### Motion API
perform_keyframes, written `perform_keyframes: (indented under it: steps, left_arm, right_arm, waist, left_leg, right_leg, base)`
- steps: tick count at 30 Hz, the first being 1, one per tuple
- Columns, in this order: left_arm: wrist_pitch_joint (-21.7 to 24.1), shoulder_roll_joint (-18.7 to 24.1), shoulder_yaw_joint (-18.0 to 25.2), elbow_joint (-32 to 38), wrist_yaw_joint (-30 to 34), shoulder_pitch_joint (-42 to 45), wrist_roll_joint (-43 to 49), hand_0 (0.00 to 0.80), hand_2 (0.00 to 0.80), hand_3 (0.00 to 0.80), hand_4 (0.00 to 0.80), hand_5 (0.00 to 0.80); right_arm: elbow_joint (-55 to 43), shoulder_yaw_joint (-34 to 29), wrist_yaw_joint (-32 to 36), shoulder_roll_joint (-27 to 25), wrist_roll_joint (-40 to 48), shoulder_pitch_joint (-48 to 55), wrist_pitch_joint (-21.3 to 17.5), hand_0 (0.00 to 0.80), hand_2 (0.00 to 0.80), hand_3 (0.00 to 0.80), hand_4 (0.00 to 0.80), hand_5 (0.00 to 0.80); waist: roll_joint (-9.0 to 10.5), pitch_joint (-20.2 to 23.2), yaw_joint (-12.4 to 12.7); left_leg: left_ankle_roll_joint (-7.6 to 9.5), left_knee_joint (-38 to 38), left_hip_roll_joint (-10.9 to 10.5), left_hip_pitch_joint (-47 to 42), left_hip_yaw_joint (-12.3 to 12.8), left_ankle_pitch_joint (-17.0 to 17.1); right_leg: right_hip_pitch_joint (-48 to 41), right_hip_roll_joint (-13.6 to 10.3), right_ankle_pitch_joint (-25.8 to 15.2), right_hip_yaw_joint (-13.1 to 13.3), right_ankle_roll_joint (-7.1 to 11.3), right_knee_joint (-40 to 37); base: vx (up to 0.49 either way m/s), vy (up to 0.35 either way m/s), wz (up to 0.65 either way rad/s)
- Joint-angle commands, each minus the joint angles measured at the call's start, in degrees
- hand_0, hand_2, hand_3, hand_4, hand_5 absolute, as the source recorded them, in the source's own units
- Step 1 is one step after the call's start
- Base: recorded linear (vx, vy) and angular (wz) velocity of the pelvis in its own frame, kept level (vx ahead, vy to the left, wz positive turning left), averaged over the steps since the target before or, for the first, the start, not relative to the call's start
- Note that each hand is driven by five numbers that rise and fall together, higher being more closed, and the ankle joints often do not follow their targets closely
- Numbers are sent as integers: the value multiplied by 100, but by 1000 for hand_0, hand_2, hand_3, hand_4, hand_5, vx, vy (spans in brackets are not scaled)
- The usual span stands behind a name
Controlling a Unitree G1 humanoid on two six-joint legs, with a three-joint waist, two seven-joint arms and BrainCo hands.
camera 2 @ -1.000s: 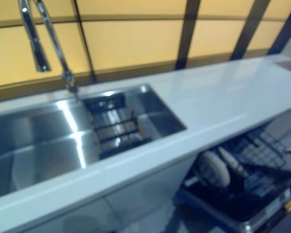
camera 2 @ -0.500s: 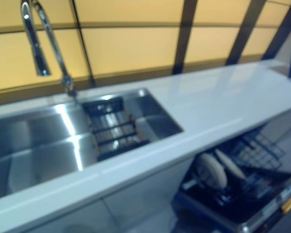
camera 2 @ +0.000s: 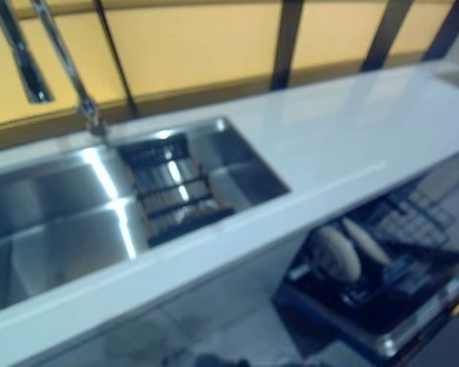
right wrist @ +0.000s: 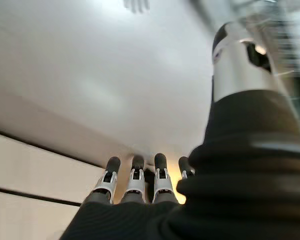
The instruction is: Take plates into dishwasher
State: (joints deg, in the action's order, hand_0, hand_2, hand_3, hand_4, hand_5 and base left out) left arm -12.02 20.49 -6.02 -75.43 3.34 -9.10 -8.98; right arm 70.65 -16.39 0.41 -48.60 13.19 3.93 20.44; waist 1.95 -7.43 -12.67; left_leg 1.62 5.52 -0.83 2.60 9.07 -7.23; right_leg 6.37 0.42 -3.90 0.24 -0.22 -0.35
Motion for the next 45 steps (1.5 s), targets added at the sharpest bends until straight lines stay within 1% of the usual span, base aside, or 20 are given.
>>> perform_keyframes:
  steps: [1, 4, 5, 9, 11, 12, 14, 16, 20, 21, 24, 26, 30, 32, 33, 34, 36, 38, 41, 45]
  left_arm:
    - [67, 187, -34, -375, -216, -38, -335, 0, 0, 0, 0, 0]
    - [142, 260, 28, -405, -201, 89, -332, 0, 0, 0, 0, 0]
    - [244, 288, 61, -415, -205, 172, -300, 0, 0, 0, 0, 0]
    - [275, 380, -68, -286, -185, 161, -179, 0, 0, 0, 0, 0]
    - [220, 425, -119, -241, -105, 140, -38, 0, 0, 0, 0, 0]
    - [224, 429, -144, -244, -86, 164, 31, 0, 0, 0, 0, 0]
    - [195, 473, -150, -247, -27, 222, 169, 0, 0, 0, 0, 0]
    - [129, 533, -127, -229, 39, 300, 170, 0, 0, 0, 0, 0]
    - [-55, 619, -5, -217, 152, 485, 129, 0, 0, 0, 0, 0]
    - [-94, 630, 47, -243, 158, 515, 102, 0, 0, 0, 0, 0]
    - [-189, 632, 214, -385, 184, 605, 131, 0, 0, 0, 0, 0]
    - [-154, 661, 296, -495, 218, 637, 215, 0, 0, 0, 0, 0]
    - [-70, 771, 407, -506, 213, 585, 213, 0, 0, 0, 0, 0]
    - [-88, 928, 397, -426, 259, 434, 146, 0, 0, 0, 0, 0]
    - [-116, 1059, 386, -392, 277, 271, 65, 0, 0, 0, 0, 0]
    - [-125, 1131, 396, -369, 290, 171, -81, 0, 0, 0, 0, 0]
    - [-97, 1083, 334, -309, 181, 81, -492, 0, 0, 0, 0, 0]
    - [-70, 899, 282, -235, 118, 45, -773, 0, 0, 0, 0, 0]
    - [264, 388, 155, -124, 146, 158, -704, 0, 0, 0, 0, 0]
    - [331, 217, -21, -136, 132, 235, -576, 0, 0, 0, 0, 0]
  right_arm:
    - [396, -79, -41, -142, 265, -427, 101, 0, 0, 0, 0, 0]
    - [370, -49, -108, -180, 651, -474, 424, 0, 0, 0, 0, 0]
    - [430, -84, -184, -235, 560, -515, 510, 0, 0, 0, 0, 0]
    - [588, -110, 1, -337, 232, -418, 421, 0, 0, 0, 0, 0]
    - [581, -197, 136, -370, 56, -268, 260, 0, 0, 0, 0, 0]
    - [553, -230, 201, -367, -11, -198, 200, 0, 0, 0, 0, 0]
    - [472, -268, 366, -369, -224, -100, 45, 0, 0, 0, 0, 0]
    - [349, -266, 498, -361, -341, -93, -83, 0, 0, 0, 0, 0]
    - [121, -94, 583, -203, -225, -226, -337, 0, 0, 0, 0, 0]
    - [62, -74, 585, -138, -181, -266, -374, 0, 0, 0, 0, 0]
    - [-91, 73, 589, 152, -179, -380, -333, 0, 0, 0, 0, 0]
    - [12, 190, 499, 321, -150, -442, -286, 0, 0, 0, 0, 0]
    - [269, 468, 468, 684, -82, -693, -212, 0, 0, 0, 0, 0]
    - [292, 665, 445, 905, 362, -904, -135, 0, 0, 0, 0, 0]
    - [296, 827, 411, 1126, 771, -1044, -238, 0, 0, 0, 0, 0]
    - [222, 955, 317, 1303, 1057, -1150, -281, 0, 0, 0, 0, 0]
    - [131, 1033, 185, 1525, 1800, -1178, -352, 0, 0, 0, 0, 0]
    - [80, 976, 183, 1748, 2242, -1074, -531, 0, 0, 0, 0, 0]
    - [149, 785, -81, 2086, 2909, -954, -1014, 0, 0, 0, 0, 0]
    - [375, 640, -158, 2055, 3176, -1133, -1015, 0, 0, 0, 0, 0]
  waist:
    - [191, -204, 367]
    - [151, -168, 430]
    - [142, -162, 461]
    - [202, -229, 422]
    - [255, -257, 379]
    - [284, -262, 377]
    - [344, -313, 417]
    - [289, -329, 481]
    - [185, -267, 596]
    - [193, -224, 651]
    - [174, -87, 757]
    - [227, -20, 827]
    - [404, -5, 1112]
    - [486, -130, 1220]
    - [557, -274, 1294]
    - [604, -398, 1366]
    - [590, -520, 1338]
    - [516, -567, 1260]
    - [274, -619, 1156]
    - [24, -581, 1125]
  left_leg:
    - [293, -166, -443, -789, -262, -566]
    - [251, 15, -459, -787, -229, -634]
    - [264, 240, -449, -722, -135, -700]
    - [381, 738, -412, -608, 231, -1004]
    - [399, 705, -411, -652, 340, -993]
    - [393, 631, -420, -688, 376, -946]
    - [340, 385, -422, -778, 417, -748]
    - [313, -7, -362, -891, 373, -548]
    - [368, -540, -194, -922, 332, -174]
    - [383, -601, -147, -859, 395, -49]
    - [409, -546, 84, -673, 359, 6]
    - [429, -362, 199, -556, 297, -131]
    - [410, 38, 384, -159, 246, -237]
    - [333, 422, 565, 195, 211, -268]
    - [225, 829, 794, 518, 236, -315]
    - [98, 1120, 1005, 785, 313, -291]
    - [-102, 1372, 1243, 1091, 309, -200]
    - [-221, 1303, 1241, 1239, 179, 27]
    - [-380, 633, 1144, 1069, 272, 477]
    - [-550, 164, 999, 1036, 258, 829]
  right_leg:
    - [769, 279, -448, 56, 539, 75]
    - [679, 218, -460, 54, 527, -94]
    - [616, 186, -415, 63, 521, -119]
    - [650, 78, -527, 103, 667, -194]
    - [637, 55, -640, 98, 759, -352]
    - [607, 42, -697, 33, 794, -465]
    - [564, 27, -693, -296, 865, -465]
    - [423, -22, -651, -631, 914, -254]
    - [246, -305, -443, -628, 801, 596]
    - [166, -401, -428, -622, 711, 648]
    - [-259, -642, -286, -486, 582, 864]
    - [-604, -829, -290, -422, 630, 858]
    - [-878, -1183, -426, -526, 742, 730]
    - [-894, -1202, -270, -524, 704, 597]
    - [-807, -1153, -90, -608, 680, 586]
    - [-881, -1102, 157, -887, 661, 500]
    - [-941, -918, 523, -968, 672, 488]
    - [-965, -799, 709, -944, 663, 503]
    - [-1155, -793, 807, -1058, 642, 324]
    - [-1237, -830, 922, -1119, 592, 188]
  base:
    - [-370, 131, 8]
    - [-252, 105, 0]
    - [-283, 127, -4]
    - [-266, 135, 2]
    - [-168, 93, 22]
    - [-145, 50, 17]
    - [-120, 23, -9]
    - [-127, 8, -46]
    - [-201, -38, -48]
    - [-193, -105, -45]
    - [-159, -191, -58]
    - [-142, -274, -66]
    - [-245, -369, -43]
    - [-450, -659, -41]
    - [-587, -870, -27]
    - [-529, -836, -22]
    - [-322, -609, -32]
    - [-207, -397, -5]
    - [-129, -214, 21]
    - [-132, -114, 16]
